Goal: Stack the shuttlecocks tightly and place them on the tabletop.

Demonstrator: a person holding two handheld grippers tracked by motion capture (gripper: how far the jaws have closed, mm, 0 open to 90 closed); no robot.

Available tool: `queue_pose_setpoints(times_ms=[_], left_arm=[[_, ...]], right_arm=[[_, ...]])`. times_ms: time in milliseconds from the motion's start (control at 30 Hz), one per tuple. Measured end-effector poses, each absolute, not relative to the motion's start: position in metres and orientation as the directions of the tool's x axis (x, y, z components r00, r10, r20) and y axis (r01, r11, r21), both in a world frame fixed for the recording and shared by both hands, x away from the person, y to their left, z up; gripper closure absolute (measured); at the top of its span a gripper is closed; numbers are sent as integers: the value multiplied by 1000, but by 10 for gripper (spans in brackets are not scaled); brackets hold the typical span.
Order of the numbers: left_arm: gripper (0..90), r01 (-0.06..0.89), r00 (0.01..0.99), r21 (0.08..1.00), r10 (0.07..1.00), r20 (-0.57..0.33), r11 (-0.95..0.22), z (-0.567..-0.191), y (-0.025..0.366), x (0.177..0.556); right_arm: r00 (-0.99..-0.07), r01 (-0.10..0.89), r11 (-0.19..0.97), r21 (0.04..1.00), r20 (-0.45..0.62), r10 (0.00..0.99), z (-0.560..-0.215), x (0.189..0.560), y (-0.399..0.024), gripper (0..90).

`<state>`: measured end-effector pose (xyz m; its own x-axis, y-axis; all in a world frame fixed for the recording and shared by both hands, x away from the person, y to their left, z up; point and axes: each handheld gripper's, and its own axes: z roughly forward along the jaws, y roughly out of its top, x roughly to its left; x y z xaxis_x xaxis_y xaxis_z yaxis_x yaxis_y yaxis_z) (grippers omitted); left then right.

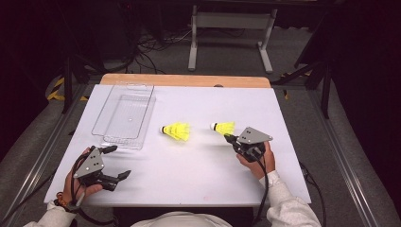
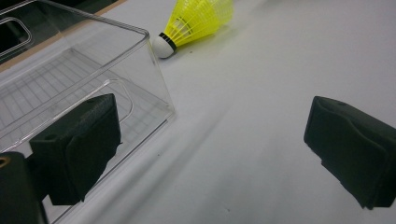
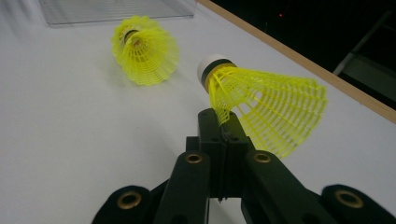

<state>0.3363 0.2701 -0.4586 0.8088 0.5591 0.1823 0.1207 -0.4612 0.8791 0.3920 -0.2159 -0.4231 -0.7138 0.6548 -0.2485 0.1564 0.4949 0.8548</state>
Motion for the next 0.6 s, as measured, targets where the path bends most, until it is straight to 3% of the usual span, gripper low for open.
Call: queue_pose_setpoints(times_ms=[600], left_arm=[[48,119,811,876,554,185,-468,-459,270,337]], right_arm=[[-776,155,549,821,-243,583,-438,399,-181,900]])
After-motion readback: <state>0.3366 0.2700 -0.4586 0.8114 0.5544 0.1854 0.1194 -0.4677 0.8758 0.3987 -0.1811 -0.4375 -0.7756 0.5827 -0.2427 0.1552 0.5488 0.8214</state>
